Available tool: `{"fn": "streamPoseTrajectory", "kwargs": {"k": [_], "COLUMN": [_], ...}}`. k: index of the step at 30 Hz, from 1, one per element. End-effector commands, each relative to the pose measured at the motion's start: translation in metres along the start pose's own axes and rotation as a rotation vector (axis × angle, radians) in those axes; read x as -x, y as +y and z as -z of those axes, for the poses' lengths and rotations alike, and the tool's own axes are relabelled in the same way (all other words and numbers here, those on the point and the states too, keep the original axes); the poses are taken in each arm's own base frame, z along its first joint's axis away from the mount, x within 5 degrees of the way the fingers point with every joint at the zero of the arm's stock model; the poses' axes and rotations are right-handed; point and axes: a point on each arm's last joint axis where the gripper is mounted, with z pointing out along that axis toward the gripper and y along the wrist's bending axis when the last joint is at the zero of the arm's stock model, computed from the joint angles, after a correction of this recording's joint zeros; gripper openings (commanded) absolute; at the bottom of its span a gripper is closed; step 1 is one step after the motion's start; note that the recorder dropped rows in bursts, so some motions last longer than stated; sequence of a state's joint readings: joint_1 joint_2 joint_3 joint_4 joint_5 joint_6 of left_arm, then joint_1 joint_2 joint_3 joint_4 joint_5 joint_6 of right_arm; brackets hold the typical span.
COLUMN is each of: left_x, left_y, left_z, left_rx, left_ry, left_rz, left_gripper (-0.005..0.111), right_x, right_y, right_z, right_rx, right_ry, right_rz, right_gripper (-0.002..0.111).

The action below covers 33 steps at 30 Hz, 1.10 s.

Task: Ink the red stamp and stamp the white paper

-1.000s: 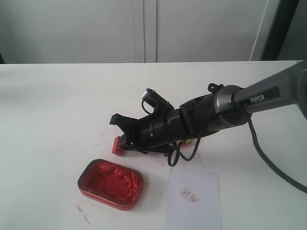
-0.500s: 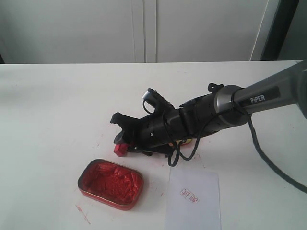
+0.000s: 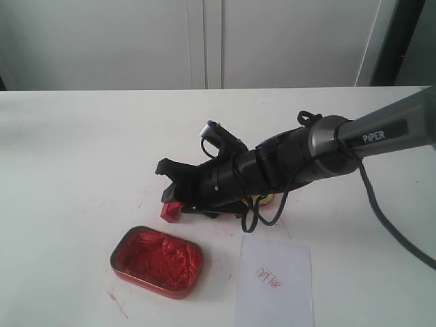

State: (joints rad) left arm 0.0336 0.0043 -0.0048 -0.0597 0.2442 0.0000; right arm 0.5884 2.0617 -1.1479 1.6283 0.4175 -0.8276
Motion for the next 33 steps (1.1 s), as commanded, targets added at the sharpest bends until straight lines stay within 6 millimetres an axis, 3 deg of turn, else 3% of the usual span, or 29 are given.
{"fn": "streamPoseTrajectory", "kwargs": {"k": [1,33], "left_x": [-0.001,-0.001], "left_y": [0.0,0.0], "left_z": [0.0,0.0], "left_rx": [-0.007,-0.007], "left_ry": [-0.001,-0.001], "left_rz": [0.001,0.001], "left_gripper": [0.0,0.0], "right_x": [-0.001,-0.017], "right_y": [0.003,-0.003], "right_z": [0.004,0.018], "right_rx": [-0.005,-0.122], "right_ry": [0.016,0.239], "right_rz": [0.063,0.321], "right_gripper": [0.042,0.042]}}
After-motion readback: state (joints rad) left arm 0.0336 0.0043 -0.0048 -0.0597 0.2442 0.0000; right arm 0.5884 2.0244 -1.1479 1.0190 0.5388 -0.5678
